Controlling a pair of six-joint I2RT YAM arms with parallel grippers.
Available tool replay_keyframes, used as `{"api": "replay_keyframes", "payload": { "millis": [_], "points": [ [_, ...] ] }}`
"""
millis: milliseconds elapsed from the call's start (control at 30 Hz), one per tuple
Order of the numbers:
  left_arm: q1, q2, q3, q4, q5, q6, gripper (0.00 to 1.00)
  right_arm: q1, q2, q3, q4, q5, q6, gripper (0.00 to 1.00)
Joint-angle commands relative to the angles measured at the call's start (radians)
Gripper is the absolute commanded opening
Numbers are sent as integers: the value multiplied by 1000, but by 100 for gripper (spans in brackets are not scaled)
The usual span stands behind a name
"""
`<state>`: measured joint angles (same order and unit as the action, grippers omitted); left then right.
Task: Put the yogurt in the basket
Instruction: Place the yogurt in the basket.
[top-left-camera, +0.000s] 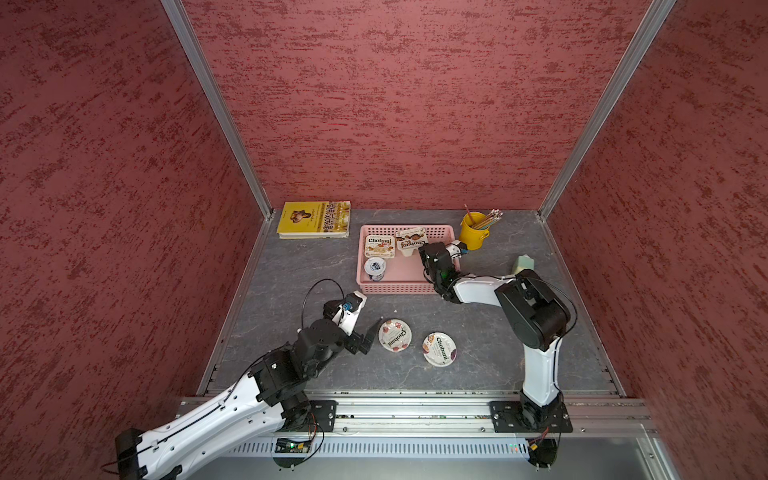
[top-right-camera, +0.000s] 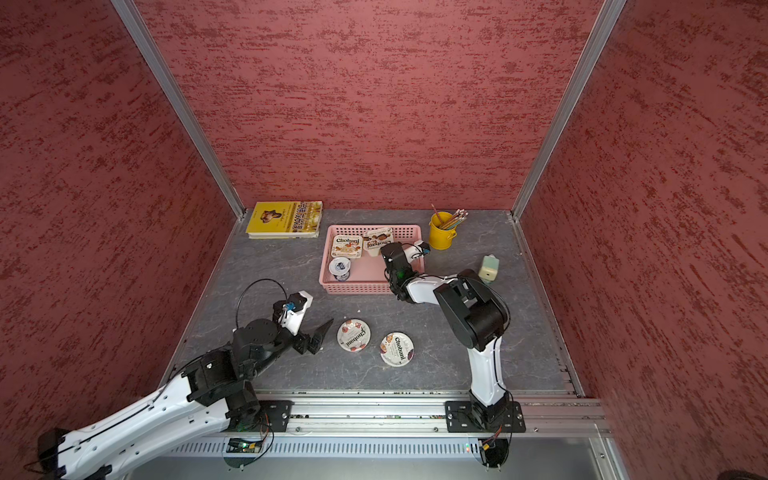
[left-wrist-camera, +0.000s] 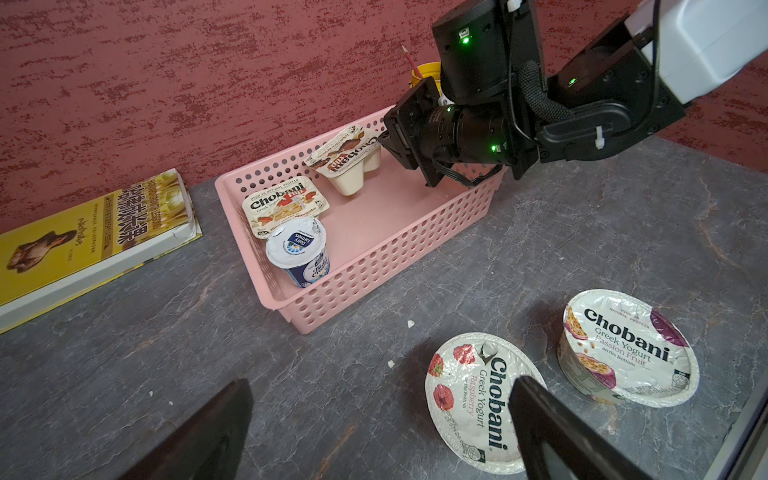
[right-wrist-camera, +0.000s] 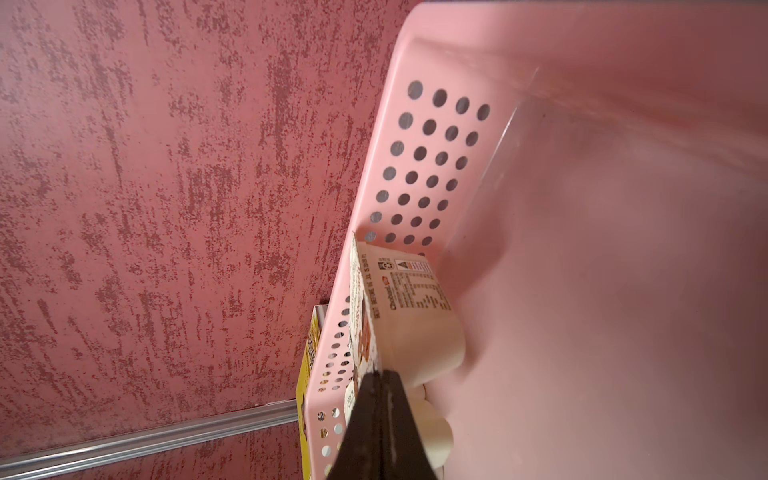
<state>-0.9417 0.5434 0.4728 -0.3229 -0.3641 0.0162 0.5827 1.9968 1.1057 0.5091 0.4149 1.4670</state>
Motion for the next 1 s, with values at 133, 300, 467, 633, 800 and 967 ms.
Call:
{"api": "replay_keyframes", "payload": {
  "millis": [133,300,467,633,800,967],
  "points": [
    [8,0,-13,29,10,13,100,13,15,13,-61,34,29,0],
    [7,-2,-13,29,10,12,100,16,30,21,-79,33,49,0],
    [7,-3,-14,29,11,13,100,17,50,46,-113,23,65,0],
    [8,-5,-14,27,11,14,100,18,73,78,-171,0,99,0],
    [8,-3,-15,29,10,15,100,19,84,102,-215,-21,115,0],
    [9,-2,-15,28,9,17,100,19,80,110,-235,-25,118,0]
  ]
}}
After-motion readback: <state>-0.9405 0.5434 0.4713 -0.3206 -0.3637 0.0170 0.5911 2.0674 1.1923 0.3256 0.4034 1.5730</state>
